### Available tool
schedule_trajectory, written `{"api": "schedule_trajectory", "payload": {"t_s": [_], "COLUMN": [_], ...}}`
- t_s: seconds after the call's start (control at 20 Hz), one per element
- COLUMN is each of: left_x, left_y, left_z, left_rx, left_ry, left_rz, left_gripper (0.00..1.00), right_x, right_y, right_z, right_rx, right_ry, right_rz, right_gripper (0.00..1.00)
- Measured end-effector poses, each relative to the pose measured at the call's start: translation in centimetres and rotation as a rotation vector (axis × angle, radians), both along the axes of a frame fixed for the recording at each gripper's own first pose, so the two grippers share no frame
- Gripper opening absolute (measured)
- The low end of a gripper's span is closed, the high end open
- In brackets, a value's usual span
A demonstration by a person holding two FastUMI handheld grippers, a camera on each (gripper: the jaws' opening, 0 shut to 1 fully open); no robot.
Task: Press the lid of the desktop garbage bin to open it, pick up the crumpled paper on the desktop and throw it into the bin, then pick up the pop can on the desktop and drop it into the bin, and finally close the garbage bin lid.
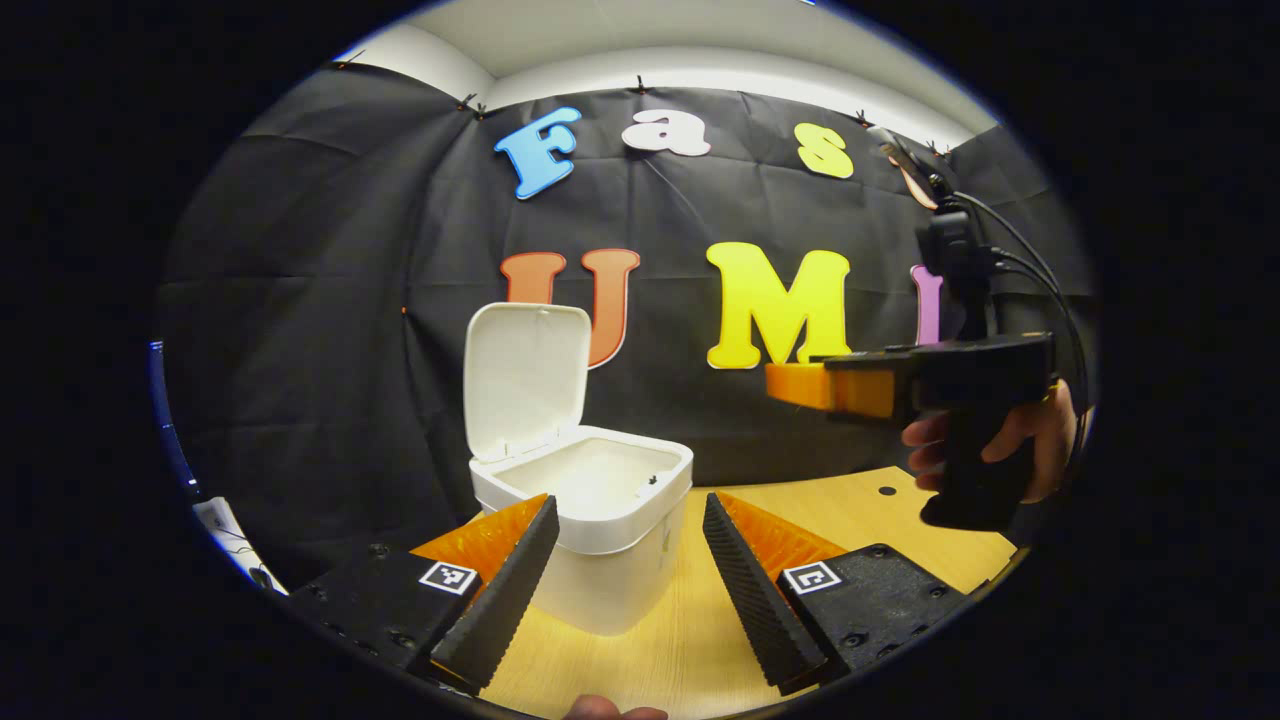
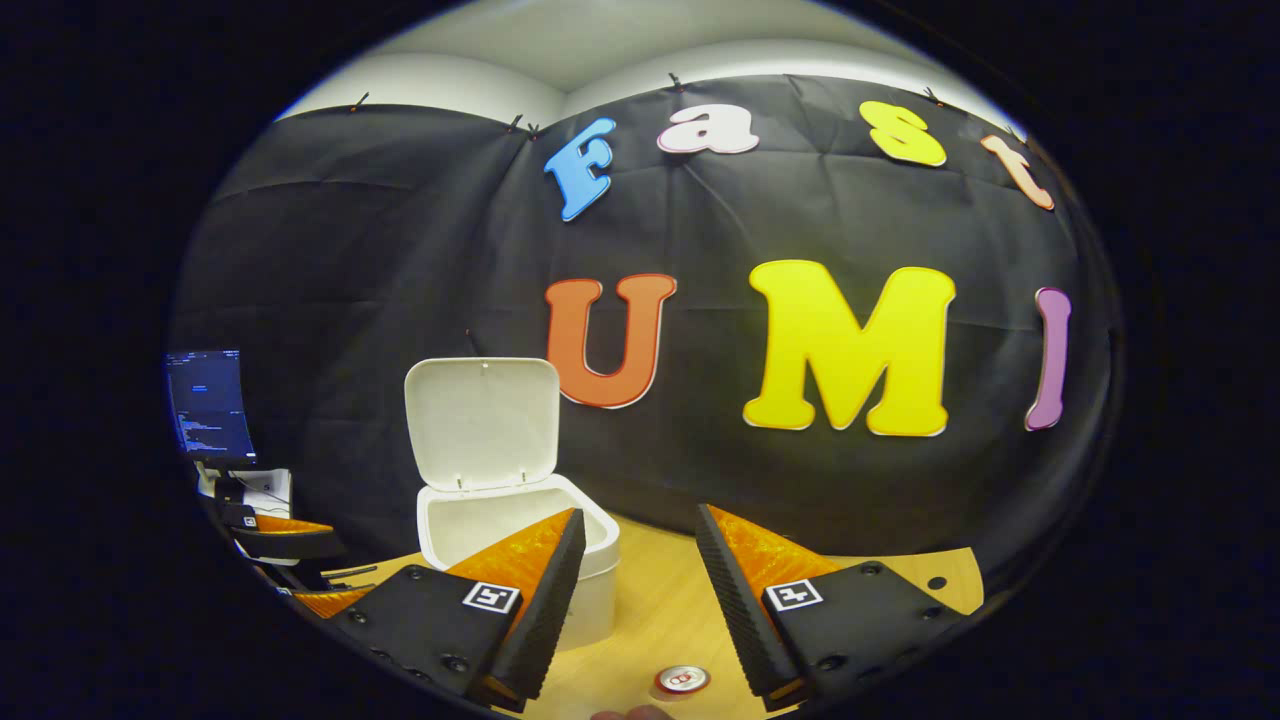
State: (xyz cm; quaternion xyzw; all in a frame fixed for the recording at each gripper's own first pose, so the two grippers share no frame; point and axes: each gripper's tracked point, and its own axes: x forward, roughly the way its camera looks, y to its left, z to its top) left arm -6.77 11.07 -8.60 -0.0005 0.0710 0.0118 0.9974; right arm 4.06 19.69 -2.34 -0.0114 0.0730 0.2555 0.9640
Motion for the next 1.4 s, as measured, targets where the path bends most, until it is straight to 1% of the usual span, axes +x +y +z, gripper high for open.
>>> {"api": "schedule_trajectory", "payload": {"t_s": [0.05,0.2,0.35,0.4,0.45,0.55,0.65,0.75,0.95,1.1,1.2,1.4], "left_x": [0.1,0.4,0.6,0.8,0.9,1.3,1.6,2.0,3.3,4.5,5.5,8.1], "left_y": [-1.1,-3.3,-5.8,-6.5,-7.1,-8.4,-9.9,-11.2,-12.9,-14.3,-14.6,-14.8], "left_z": [-0.4,-1.6,-3.2,-4.0,-4.8,-6.8,-9.5,-12.6,-17.7,-20.5,-21.7,-25.0], "left_rx": [-0.002,-0.007,-0.028,-0.027,-0.022,-0.015,-0.016,-0.002,0.014,0.025,0.038,0.032], "left_ry": [-0.003,0.002,0.011,0.016,0.018,0.029,0.053,0.088,0.139,0.160,0.167,0.205], "left_rz": [-0.032,-0.085,-0.128,-0.141,-0.151,-0.171,-0.208,-0.235,-0.252,-0.265,-0.263,-0.246], "left_gripper": [0.95,0.95,0.95,0.95,0.95,0.95,0.95,0.96,0.96,0.96,0.96,0.96], "right_x": [-0.8,-2.4,-3.8,-4.1,-4.6,-5.3,-6.1,-6.9,-9.3,-11.4,-12.2,-12.7], "right_y": [-1.8,-7.6,-12.3,-13.7,-14.9,-17.5,-19.6,-21.7,-24.2,-24.9,-25.1,-26.4], "right_z": [0.5,1.2,0.7,0.3,0.0,-0.6,-1.8,-4.0,-10.3,-13.9,-14.6,-14.4], "right_rx": [0.016,0.032,0.053,0.064,0.072,0.068,0.063,0.041,-0.016,-0.025,-0.047,-0.083], "right_ry": [-0.012,-0.042,-0.028,-0.020,-0.016,-0.026,-0.026,-0.002,0.113,0.194,0.204,0.198], "right_rz": [-0.020,-0.114,-0.208,-0.239,-0.264,-0.319,-0.363,-0.412,-0.458,-0.475,-0.471,-0.470], "right_gripper": [0.80,0.80,0.84,0.88,0.89,0.89,0.90,0.90,0.90,0.90,0.90,0.90]}}
